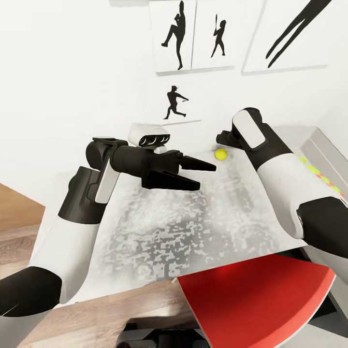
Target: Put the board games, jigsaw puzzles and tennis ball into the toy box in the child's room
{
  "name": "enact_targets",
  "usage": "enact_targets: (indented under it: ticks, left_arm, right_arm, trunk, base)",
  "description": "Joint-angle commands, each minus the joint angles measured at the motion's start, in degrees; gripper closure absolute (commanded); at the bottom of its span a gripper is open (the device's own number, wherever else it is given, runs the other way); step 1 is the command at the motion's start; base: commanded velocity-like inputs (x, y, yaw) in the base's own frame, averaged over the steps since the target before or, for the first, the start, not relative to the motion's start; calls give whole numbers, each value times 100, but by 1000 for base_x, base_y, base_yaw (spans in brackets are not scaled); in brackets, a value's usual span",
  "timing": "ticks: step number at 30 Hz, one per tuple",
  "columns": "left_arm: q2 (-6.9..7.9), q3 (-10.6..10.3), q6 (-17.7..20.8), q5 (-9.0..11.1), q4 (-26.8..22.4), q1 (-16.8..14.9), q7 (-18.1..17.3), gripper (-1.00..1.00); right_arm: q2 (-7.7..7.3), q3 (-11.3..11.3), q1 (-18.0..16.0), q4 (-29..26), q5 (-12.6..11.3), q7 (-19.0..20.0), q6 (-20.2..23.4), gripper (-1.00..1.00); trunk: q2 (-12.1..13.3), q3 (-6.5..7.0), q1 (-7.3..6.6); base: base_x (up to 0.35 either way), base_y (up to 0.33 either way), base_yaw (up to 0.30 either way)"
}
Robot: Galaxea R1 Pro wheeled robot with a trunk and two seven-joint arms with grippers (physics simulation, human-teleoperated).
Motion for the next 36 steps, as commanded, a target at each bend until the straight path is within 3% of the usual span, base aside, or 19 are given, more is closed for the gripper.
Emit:
enact_targets:
  ticks: [1,36]
  left_arm:
    - [0,-3,61,6,1,-5,-16,-100]
    - [2,-3,61,1,1,-5,-18,-100]
  right_arm:
    - [-2,21,-7,-3,-40,-44,19,-100]
    - [12,26,-247,-32,-9,-57,9,-100]
  trunk:
    - [-10,-18,3]
    - [-10,-347,3]
  base:
    - [0,0,0]
    - [0,0,0]
